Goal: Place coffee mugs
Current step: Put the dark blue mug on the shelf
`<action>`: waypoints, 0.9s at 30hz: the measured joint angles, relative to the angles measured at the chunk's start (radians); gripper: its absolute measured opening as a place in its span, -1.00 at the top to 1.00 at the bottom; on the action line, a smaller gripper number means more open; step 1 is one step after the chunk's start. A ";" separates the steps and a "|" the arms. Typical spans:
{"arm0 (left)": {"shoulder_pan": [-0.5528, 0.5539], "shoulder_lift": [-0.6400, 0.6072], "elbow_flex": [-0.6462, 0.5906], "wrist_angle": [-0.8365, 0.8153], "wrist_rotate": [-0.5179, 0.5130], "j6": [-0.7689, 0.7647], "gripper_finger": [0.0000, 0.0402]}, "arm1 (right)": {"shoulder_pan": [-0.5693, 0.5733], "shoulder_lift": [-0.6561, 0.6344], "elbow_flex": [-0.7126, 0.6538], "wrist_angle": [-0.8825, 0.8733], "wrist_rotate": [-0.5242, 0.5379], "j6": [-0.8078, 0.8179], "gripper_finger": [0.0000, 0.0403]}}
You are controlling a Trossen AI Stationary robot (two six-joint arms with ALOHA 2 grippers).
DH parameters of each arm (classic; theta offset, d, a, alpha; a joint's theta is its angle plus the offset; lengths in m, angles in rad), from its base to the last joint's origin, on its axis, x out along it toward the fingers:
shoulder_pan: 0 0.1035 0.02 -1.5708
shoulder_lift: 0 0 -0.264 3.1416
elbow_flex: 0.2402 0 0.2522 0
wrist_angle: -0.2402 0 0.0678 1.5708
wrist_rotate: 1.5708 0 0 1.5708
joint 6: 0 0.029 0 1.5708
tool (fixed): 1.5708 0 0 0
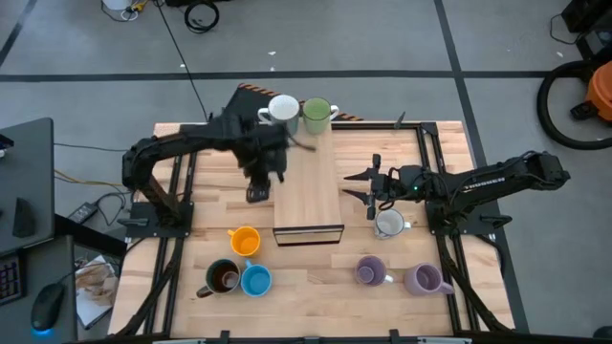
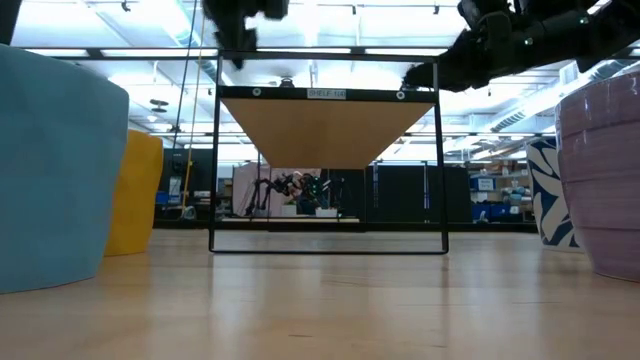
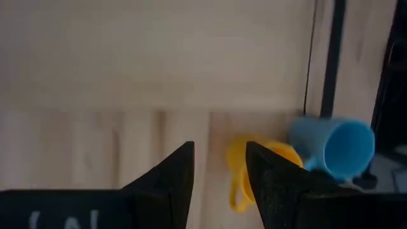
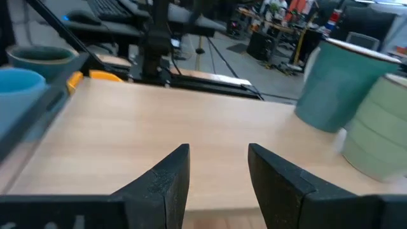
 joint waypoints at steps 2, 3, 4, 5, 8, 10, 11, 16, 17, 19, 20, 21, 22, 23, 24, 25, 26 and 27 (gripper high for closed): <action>-0.043 -0.024 -0.074 0.000 -0.007 -0.020 0.26 | 0.011 -0.002 0.000 -0.013 0.033 -0.012 0.18; -0.064 -0.037 -0.102 0.000 -0.015 -0.033 0.26 | 0.016 -0.002 0.000 -0.012 0.044 -0.019 0.18; -0.085 -0.054 -0.130 0.003 -0.022 -0.055 0.26 | 0.021 -0.003 0.000 -0.012 0.055 -0.023 0.18; -0.104 -0.069 -0.158 0.003 -0.027 -0.078 0.26 | 0.025 -0.003 0.000 -0.012 0.062 -0.025 0.18; -0.151 -0.105 -0.222 0.024 -0.035 -0.144 0.26 | 0.032 -0.003 0.000 -0.008 0.062 -0.032 0.18; -0.180 -0.134 -0.255 0.040 -0.056 -0.199 0.26 | 0.034 -0.004 0.000 -0.003 0.062 -0.036 0.18; -0.196 -0.151 -0.274 0.047 -0.070 -0.223 0.26 | 0.034 -0.004 0.000 -0.001 0.062 -0.040 0.18; -0.279 -0.221 -0.360 0.078 -0.077 -0.338 0.26 | 0.034 -0.004 0.000 0.003 0.062 -0.044 0.18; -0.297 -0.241 -0.374 0.085 -0.078 -0.374 0.26 | 0.034 -0.004 0.000 0.003 0.062 -0.044 0.18; -0.333 -0.276 -0.392 0.102 -0.079 -0.467 0.26 | 0.034 -0.004 0.000 0.003 0.062 -0.044 0.18; -0.355 -0.291 -0.400 0.110 -0.080 -0.525 0.26 | 0.034 -0.004 0.000 0.003 0.062 -0.044 0.18; -0.378 -0.300 -0.407 0.110 -0.079 -0.589 0.26 | 0.034 -0.004 0.000 0.002 0.062 -0.044 0.18; -0.402 -0.307 -0.414 0.109 -0.078 -0.657 0.26 | 0.034 -0.004 0.000 0.002 0.062 -0.044 0.18; -0.431 -0.314 -0.418 0.108 -0.075 -0.722 0.26 | 0.033 -0.004 0.000 0.002 0.062 -0.044 0.18; -0.460 -0.317 -0.420 0.107 -0.068 -0.784 0.26 | 0.034 -0.004 0.000 0.002 0.062 -0.045 0.18; -0.493 -0.319 -0.420 0.109 -0.058 -0.849 0.26 | 0.034 -0.004 0.000 0.002 0.062 -0.050 0.18; -0.528 -0.319 -0.420 0.115 -0.050 -0.912 0.26 | 0.034 -0.004 0.000 0.002 0.063 -0.055 0.18; -0.562 -0.319 -0.420 0.125 -0.045 -0.972 0.26 | 0.034 -0.004 0.000 0.003 0.063 -0.063 0.18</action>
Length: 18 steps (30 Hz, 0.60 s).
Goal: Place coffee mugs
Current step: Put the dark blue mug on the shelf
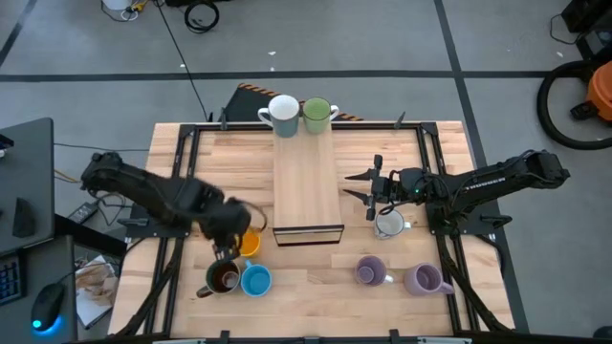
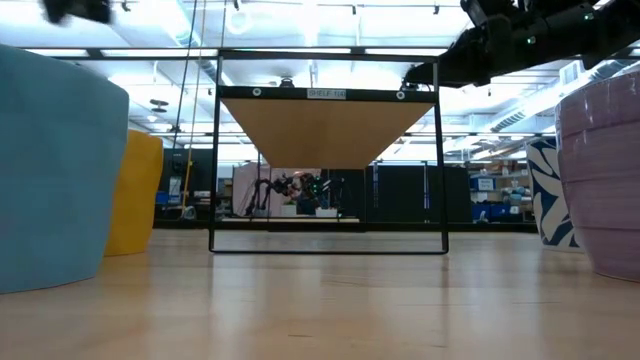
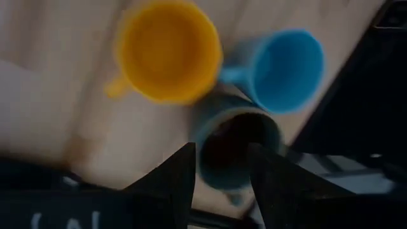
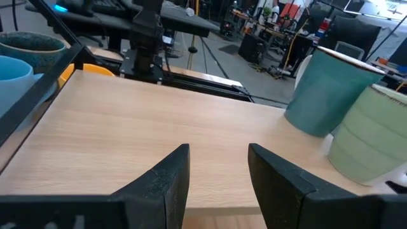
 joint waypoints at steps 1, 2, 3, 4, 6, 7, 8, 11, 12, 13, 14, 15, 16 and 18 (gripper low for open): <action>-0.034 0.002 0.000 0.016 0.002 -0.058 0.26 | 0.000 0.000 0.000 0.002 0.000 -0.011 0.18; -0.067 0.007 0.000 0.037 0.001 -0.114 0.26 | 0.000 0.000 0.000 0.009 0.001 -0.021 0.18; -0.099 0.015 0.000 0.064 -0.001 -0.165 0.26 | 0.000 0.000 0.000 0.019 0.002 -0.031 0.18; -0.132 0.026 0.000 0.089 -0.009 -0.211 0.26 | 0.000 0.000 0.000 0.031 0.008 -0.041 0.18; -0.190 0.047 0.000 0.125 -0.023 -0.284 0.26 | 0.000 0.000 0.000 0.060 0.037 -0.066 0.18; -0.213 0.060 0.000 0.141 -0.029 -0.310 0.26 | 0.000 -0.003 0.000 0.067 0.061 -0.078 0.18; -0.234 0.075 0.000 0.155 -0.029 -0.336 0.26 | 0.002 -0.009 0.000 0.066 0.087 -0.085 0.18; -0.295 0.125 0.000 0.190 -0.032 -0.382 0.26 | 0.012 -0.032 0.004 0.065 0.157 -0.104 0.18; -0.310 0.141 0.000 0.202 -0.032 -0.385 0.26 | 0.016 -0.043 0.006 0.067 0.173 -0.115 0.18; -0.322 0.160 0.000 0.213 -0.032 -0.385 0.26 | 0.020 -0.055 0.006 0.069 0.185 -0.128 0.18; -0.331 0.179 0.000 0.222 -0.031 -0.386 0.26 | 0.023 -0.066 0.006 0.070 0.190 -0.141 0.18; -0.338 0.198 0.000 0.229 -0.031 -0.385 0.26 | 0.025 -0.077 0.006 0.069 0.190 -0.146 0.18; -0.343 0.215 0.000 0.239 -0.031 -0.385 0.26 | 0.026 -0.087 0.006 0.068 0.190 -0.151 0.18; -0.347 0.248 0.016 0.237 -0.031 -0.384 0.26 | 0.025 -0.107 0.007 0.069 0.190 -0.163 0.18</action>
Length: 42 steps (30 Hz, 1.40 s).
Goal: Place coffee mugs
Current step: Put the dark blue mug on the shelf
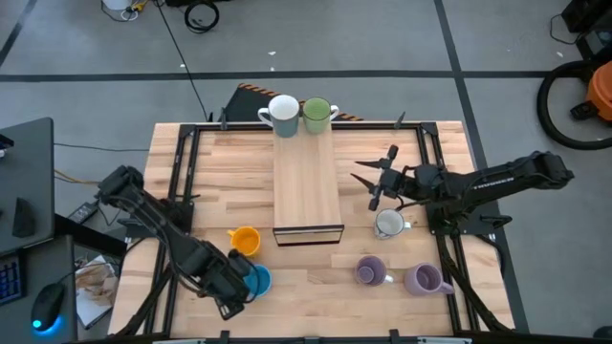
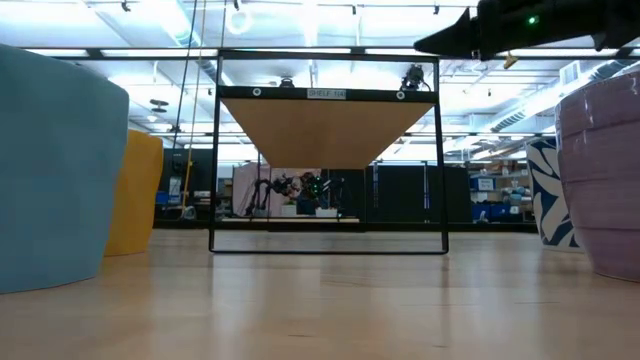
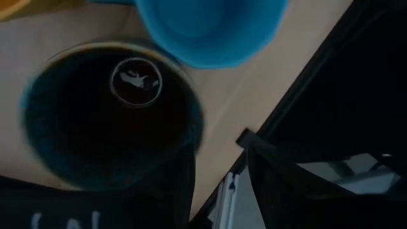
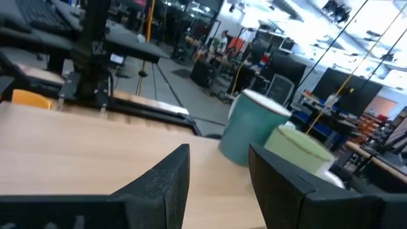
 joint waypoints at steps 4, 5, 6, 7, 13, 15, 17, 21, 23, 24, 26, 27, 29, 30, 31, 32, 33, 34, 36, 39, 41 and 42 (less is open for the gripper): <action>-0.003 0.051 0.070 -0.042 -0.033 0.004 0.26 | 0.000 -0.017 0.000 0.003 -0.002 -0.020 0.18; -0.003 0.063 0.090 -0.062 -0.043 0.004 0.26 | 0.000 -0.018 0.000 0.006 -0.005 -0.031 0.18; -0.003 0.076 0.107 -0.088 -0.050 0.005 0.26 | 0.000 -0.018 0.000 0.015 -0.005 -0.037 0.18; -0.003 0.090 0.122 -0.114 -0.052 0.007 0.26 | 0.000 -0.018 0.000 0.021 -0.006 -0.041 0.18; -0.047 0.126 0.152 -0.144 -0.140 0.019 0.26 | -0.001 -0.018 0.000 0.041 -0.015 -0.067 0.18; -0.064 0.128 0.151 -0.150 -0.162 0.012 0.26 | -0.001 -0.018 0.000 0.045 -0.016 -0.075 0.18; -0.077 0.126 0.151 -0.155 -0.188 -0.012 0.26 | -0.001 -0.018 0.000 0.048 -0.016 -0.080 0.18; -0.118 0.127 0.151 -0.153 -0.265 -0.032 0.26 | -0.001 -0.018 0.000 0.059 -0.041 -0.080 0.18; -0.130 0.140 0.152 -0.152 -0.289 -0.033 0.26 | -0.001 -0.018 0.000 0.059 -0.066 -0.080 0.18; -0.136 0.148 0.151 -0.155 -0.303 -0.033 0.26 | -0.001 -0.018 0.000 0.059 -0.071 -0.080 0.18; -0.152 0.157 0.150 -0.163 -0.322 -0.031 0.26 | -0.001 -0.018 0.000 0.059 -0.076 -0.080 0.18; -0.154 0.162 0.151 -0.163 -0.325 -0.029 0.26 | -0.001 -0.018 0.000 0.059 -0.076 -0.080 0.18; -0.160 0.182 0.151 -0.163 -0.331 -0.018 0.26 | -0.001 -0.017 0.000 0.058 -0.071 -0.079 0.18; -0.163 0.190 0.151 -0.164 -0.337 -0.008 0.26 | -0.001 -0.017 0.000 0.059 -0.070 -0.079 0.18; -0.166 0.196 0.150 -0.168 -0.344 -0.003 0.26 | -0.001 -0.017 0.000 0.058 -0.068 -0.077 0.18; -0.166 0.201 0.151 -0.176 -0.345 -0.002 0.26 | -0.001 -0.017 0.000 0.058 -0.068 -0.077 0.18; -0.166 0.205 0.152 -0.186 -0.346 -0.003 0.26 | -0.001 -0.017 0.000 0.058 -0.068 -0.077 0.18; -0.166 0.214 0.151 -0.191 -0.345 -0.003 0.26 | -0.001 -0.017 0.000 0.058 -0.068 -0.077 0.18; -0.166 0.232 0.151 -0.189 -0.343 -0.004 0.26 | -0.001 -0.017 0.000 0.058 -0.068 -0.076 0.18; -0.169 0.251 0.151 -0.190 -0.342 -0.023 0.26 | -0.001 -0.017 0.000 0.058 -0.068 -0.072 0.18; -0.170 0.263 0.149 -0.189 -0.342 -0.031 0.26 | -0.001 -0.017 0.000 0.058 -0.068 -0.072 0.18; -0.172 0.267 0.149 -0.189 -0.340 -0.035 0.26 | -0.001 -0.017 0.000 0.058 -0.068 -0.072 0.18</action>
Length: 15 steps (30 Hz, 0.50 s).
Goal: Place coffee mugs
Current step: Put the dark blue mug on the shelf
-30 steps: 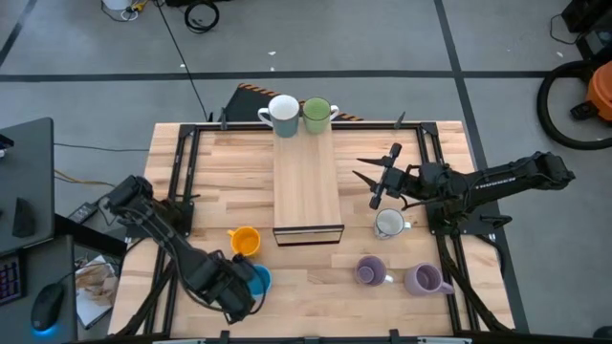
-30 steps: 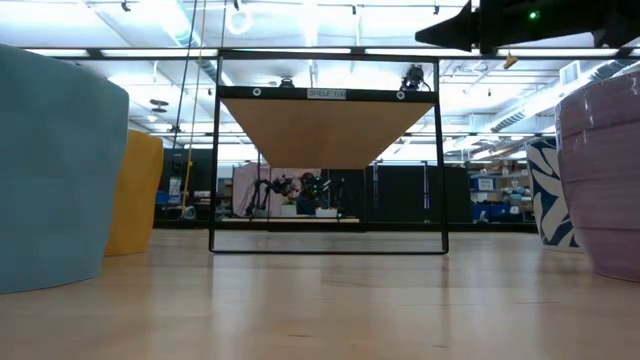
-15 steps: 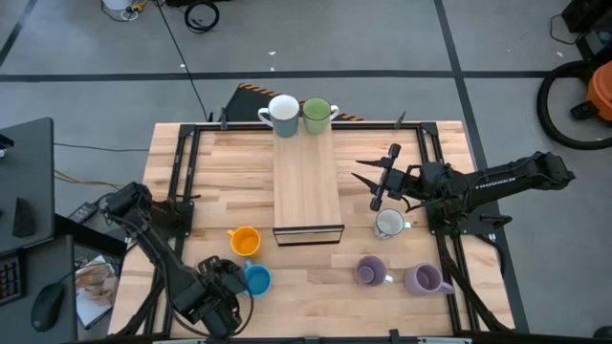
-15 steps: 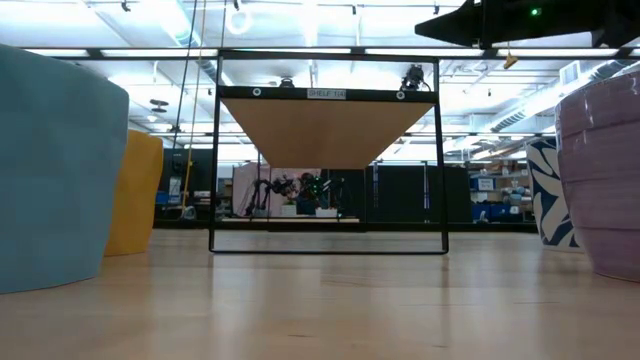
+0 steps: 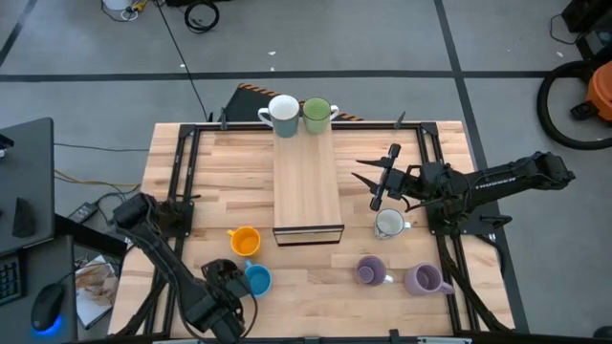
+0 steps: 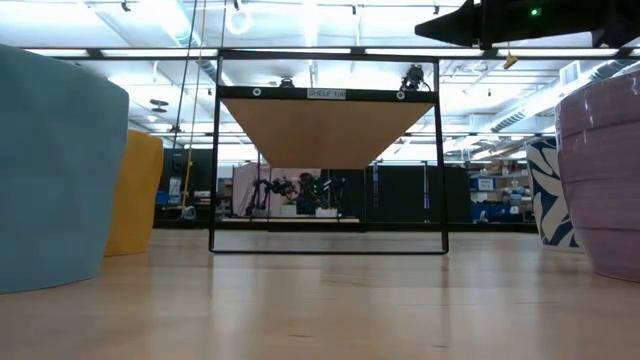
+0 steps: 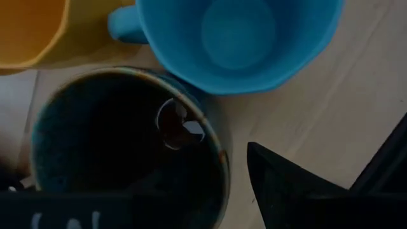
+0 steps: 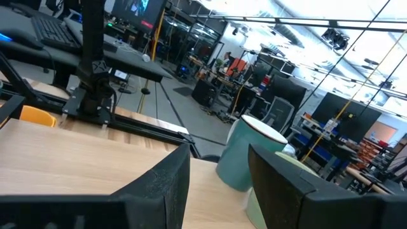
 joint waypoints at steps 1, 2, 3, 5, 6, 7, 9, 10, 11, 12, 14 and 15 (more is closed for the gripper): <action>-0.001 0.002 -0.003 0.000 0.002 -0.010 0.27 | 0.000 0.000 0.000 0.000 0.000 0.000 0.18; -0.002 0.002 -0.010 0.002 0.003 -0.020 0.28 | 0.000 0.000 0.000 0.000 0.000 0.000 0.18; -0.002 0.002 -0.017 0.002 0.007 -0.029 0.29 | 0.000 0.000 0.000 0.000 0.000 0.000 0.18; -0.003 0.003 -0.034 0.005 0.020 -0.050 0.29 | 0.000 0.000 0.000 0.000 0.000 0.000 0.18; -0.003 0.003 -0.042 0.009 0.024 -0.056 0.29 | 0.000 0.000 0.000 0.000 0.000 -0.001 0.18; -0.003 0.003 -0.050 0.012 0.026 -0.068 0.29 | 0.000 0.000 0.000 0.000 0.000 -0.001 0.18; -0.003 0.003 -0.067 0.015 0.026 -0.070 0.30 | 0.000 0.000 0.000 0.001 0.000 -0.003 0.18; -0.003 0.003 -0.075 0.019 0.026 -0.070 0.30 | 0.000 0.000 0.000 0.001 0.000 -0.003 0.18; -0.003 0.003 -0.083 0.027 0.026 -0.070 0.30 | 0.000 0.000 0.000 0.001 0.000 -0.003 0.18; -0.003 0.003 -0.091 0.039 0.026 -0.070 0.30 | 0.000 0.000 0.000 0.002 0.000 -0.003 0.18; -0.003 0.003 -0.105 0.056 0.026 -0.067 0.30 | 0.000 0.000 0.000 0.002 0.000 -0.003 0.18; -0.003 0.003 -0.111 0.062 0.026 -0.064 0.30 | 0.000 0.000 0.001 0.002 0.000 -0.003 0.18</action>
